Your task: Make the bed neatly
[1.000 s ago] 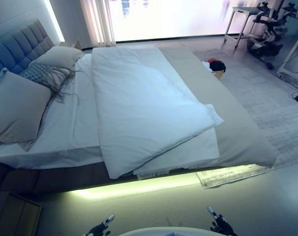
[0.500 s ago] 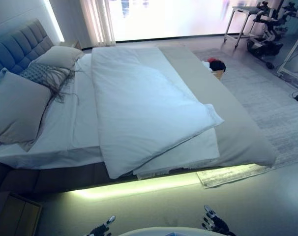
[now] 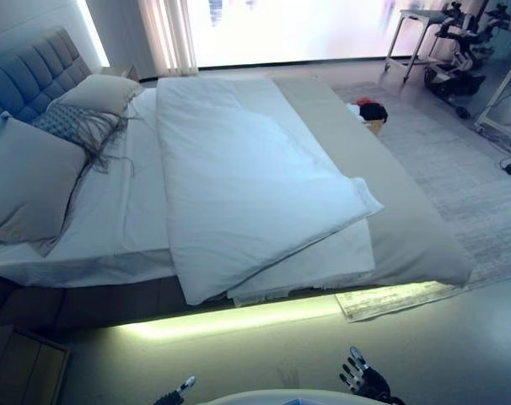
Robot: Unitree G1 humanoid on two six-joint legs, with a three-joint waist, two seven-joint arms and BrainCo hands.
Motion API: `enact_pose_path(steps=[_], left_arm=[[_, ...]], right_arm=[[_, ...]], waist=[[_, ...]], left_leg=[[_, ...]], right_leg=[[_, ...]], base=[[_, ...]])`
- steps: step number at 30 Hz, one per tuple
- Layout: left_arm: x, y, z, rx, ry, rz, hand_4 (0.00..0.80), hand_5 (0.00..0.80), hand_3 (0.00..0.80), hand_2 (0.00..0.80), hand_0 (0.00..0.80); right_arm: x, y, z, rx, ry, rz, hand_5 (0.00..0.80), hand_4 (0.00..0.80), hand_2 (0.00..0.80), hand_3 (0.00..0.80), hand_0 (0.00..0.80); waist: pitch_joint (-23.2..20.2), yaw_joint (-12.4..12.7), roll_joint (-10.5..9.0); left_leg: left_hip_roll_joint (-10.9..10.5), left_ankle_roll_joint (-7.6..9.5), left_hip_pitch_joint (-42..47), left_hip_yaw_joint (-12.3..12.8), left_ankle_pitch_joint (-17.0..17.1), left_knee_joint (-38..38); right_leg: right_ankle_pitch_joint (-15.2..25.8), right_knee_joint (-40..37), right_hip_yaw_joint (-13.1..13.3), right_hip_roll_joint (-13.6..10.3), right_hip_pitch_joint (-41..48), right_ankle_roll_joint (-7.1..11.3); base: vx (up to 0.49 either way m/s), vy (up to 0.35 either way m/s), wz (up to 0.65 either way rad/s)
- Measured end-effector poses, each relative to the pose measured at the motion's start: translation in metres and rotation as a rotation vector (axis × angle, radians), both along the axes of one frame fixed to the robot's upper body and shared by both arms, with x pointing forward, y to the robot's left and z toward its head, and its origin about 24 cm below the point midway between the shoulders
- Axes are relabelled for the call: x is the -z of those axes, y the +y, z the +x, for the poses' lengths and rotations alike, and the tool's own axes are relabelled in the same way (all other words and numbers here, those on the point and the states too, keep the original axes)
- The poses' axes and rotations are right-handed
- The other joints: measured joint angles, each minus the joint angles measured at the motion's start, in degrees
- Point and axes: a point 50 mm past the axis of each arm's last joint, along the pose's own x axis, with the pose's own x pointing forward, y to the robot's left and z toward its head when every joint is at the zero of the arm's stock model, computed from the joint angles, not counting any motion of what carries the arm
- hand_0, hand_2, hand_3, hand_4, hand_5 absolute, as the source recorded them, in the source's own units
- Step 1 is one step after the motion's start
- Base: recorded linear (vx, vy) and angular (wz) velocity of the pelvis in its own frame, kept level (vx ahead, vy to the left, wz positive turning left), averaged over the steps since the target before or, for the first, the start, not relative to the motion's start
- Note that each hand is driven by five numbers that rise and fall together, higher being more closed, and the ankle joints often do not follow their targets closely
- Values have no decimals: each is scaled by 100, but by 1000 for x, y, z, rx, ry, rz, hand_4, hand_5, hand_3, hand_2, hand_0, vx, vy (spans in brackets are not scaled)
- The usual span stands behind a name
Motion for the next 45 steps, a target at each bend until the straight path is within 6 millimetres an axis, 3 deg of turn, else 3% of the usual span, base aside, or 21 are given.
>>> enact_pose_path(steps=[7, 10, 13, 14, 15, 17, 20, 22, 25, 26, 28, 29, 31, 33, 37, 38, 40, 41, 43, 45], left_arm=[[-1, 0, 11, 7, -29, 1, 0, 0, 0, 0, 0], [-4, 4, 28, 2, -78, 22, 0, 0, 0, 0, 0], [-8, 15, 39, -67, -129, 51, 0, 0, 0, 0, 0], [-8, 13, 38, -101, -131, 38, 0, 0, 0, 0, 0], [-6, 9, 36, -111, -121, 24, 0, 0, 0, 0, 0], [-4, 4, 29, -132, -90, 0, 0, 0, 0, 0, 0], [-2, 3, 17, -198, -49, -5, 0, 0, 0, 0, 0], [0, 2, 5, -232, -22, -6, 0, 0, 0, 0, 0], [2, -1, -8, -296, 0, -14, 0, 0, 0, 0, 0], [2, 0, -13, -311, 9, -13, 0, 0, 0, 0, 0], [1, 6, -19, -315, 14, 4, 0, 0, 0, 0, 0], [0, 11, -18, -306, 2, 19, 0, 0, 0, 0, 0], [-6, 32, -6, -280, -54, 67, 0, 0, 0, 0, 0], [-9, 34, 11, -262, -108, 63, 0, 0, 0, 0, 0], [-11, 30, 31, -180, -139, 48, 0, 0, 0, 0, 0], [-10, 29, 32, -151, -136, 48, 0, 0, 0, 0, 0], [-12, 33, 32, -131, -134, 64, 0, 0, 0, 0, 0], [-12, 34, 32, -124, -134, 68, 0, 0, 0, 0, 0], [-13, 34, 37, -109, -144, 73, 0, 0, 0, 0, 0], [-16, 34, 51, -88, -174, 74, 0, 0, 0, 0, 0]], right_arm=[[-1, 1, 9, -7, -15, 6, 0, 0, 0, 0, 0], [-5, 4, 31, -32, -60, 17, 0, 0, 0, 0, 0], [-9, 3, 48, -78, -84, -2, 0, 0, 0, 0, 0], [-10, -1, 49, -91, -75, -24, 0, 0, 0, 0, 0], [-11, -7, 46, -90, -58, -45, 0, 0, 0, 0, 0], [-10, -13, 41, -90, -29, -63, 0, 0, 0, 0, 0], [-7, -11, 30, -79, 2, -48, 0, 0, 0, 0, 0], [-4, -13, 20, -52, 29, -44, 0, 0, 0, 0, 0], [-1, -16, 1, -40, 75, -44, 0, 0, 0, 0, 0], [-1, -14, -1, -40, 79, -37, 0, 0, 0, 0, 0], [2, -2, -2, -41, 78, -4, 0, 0, 0, 0, 0], [4, 6, -3, -42, 74, 21, 0, 0, 0, 0, 0], [7, 26, -1, -41, 47, 86, 0, 0, 0, 0, 0], [5, 29, 7, -54, 10, 101, 0, 0, 0, 0, 0], [3, 28, 19, -65, -19, 87, 0, 0, 0, 0, 0], [3, 24, 16, -61, -9, 76, 0, 0, 0, 0, 0], [2, 20, 15, -49, -2, 63, 0, 0, 0, 0, 0], [1, 18, 19, -47, -10, 60, 0, 0, 0, 0, 0], [-2, 14, 30, -22, -53, 59, 0, 0, 0, 0, 0], [-5, 9, 37, 15, -83, 63, 0, 0, 0, 0, 0]], waist=[[145, -5, 28], [466, 5, -73], [643, 62, -229], [690, 43, -188], [703, 21, -117], [725, 68, 0], [744, 170, -5], [772, 205, -21], [697, 340, 10], [655, 347, -32], [443, 481, -324], [457, 455, -363], [339, 468, -561], [316, 433, -523], [246, 421, -390], [268, 353, -281], [283, 311, -166], [279, 308, -156], [334, 281, -56], [368, 218, -103]], left_leg=[[96, -64, -116, -83, -84, 263], [252, -118, -525, -93, -257, 1270], [482, -400, -1475, -267, -153, 3191], [544, -440, -1653, -274, -157, 3363], [579, -487, -1680, -207, -184, 3033], [662, -426, -1677, 36, -119, 1887], [840, -481, -1696, 28, 456, 147], [1023, -532, -1797, -41, 544, 37], [1193, -542, -1831, 259, 534, 466], [1084, -484, -1788, 239, 588, 615], [586, -355, -1720, 282, 799, 860], [435, 131, -1604, 302, 859, 864], [128, 218, -1351, 376, 743, 776], [-87, 314, -1150, 340, 627, 596], [-459, 541, -877, 137, 454, 271], [-448, 584, -724, 47, 466, 110], [-405, 617, -575, -59, 406, -24], [-366, 600, -590, -28, 354, -26], [-187, 539, -620, 7, 302, -7], [-112, 483, -874, -120, 285, 29]], right_leg=[[-125, 154, 28, 53, -68, -28], [-498, 802, 124, 9, -406, -174], [-607, 1017, 370, -1, -447, -393], [-608, 973, 379, 39, -320, -421], [-612, 904, 379, 74, -269, -442], [-616, 863, 368, 189, -219, -478], [-567, 442, 358, 405, 46, -559], [-601, 314, 361, 451, 303, -505], [-790, 316, 382, 252, 604, -209], [-870, 314, 391, 60, 689, -83], [-976, 223, 503, -449, 775, 19], [-976, 523, 488, -555, 823, 59], [-846, 920, 298, -636, 987, 162], [-600, 1237, 243, -834, 976, 500], [-264, 2788, 471, -1200, 363, 575], [-100, 3358, 629, -1221, 94, 588], [-642, 3717, 674, -1189, -435, 584], [-847, 3395, 633, -1164, -749, 526], [-831, 2099, 520, -971, -1233, 497], [-245, 920, 510, -947, -1812, 648]], base=[[30, -146, 0], [34, -128, -6], [189, -13, -18], [338, 40, -6], [406, 57, -11], [448, 91, -15], [424, 104, -13], [494, 192, -13], [587, 249, -35], [549, 255, -52], [591, 301, -68], [569, 358, -38], [457, 331, 5], [431, 285, 29], [396, 164, 36], [319, -6, 42], [210, -140, 21], [72, -308, -5], [-74, -359, -15], [-3, -270, 25]])
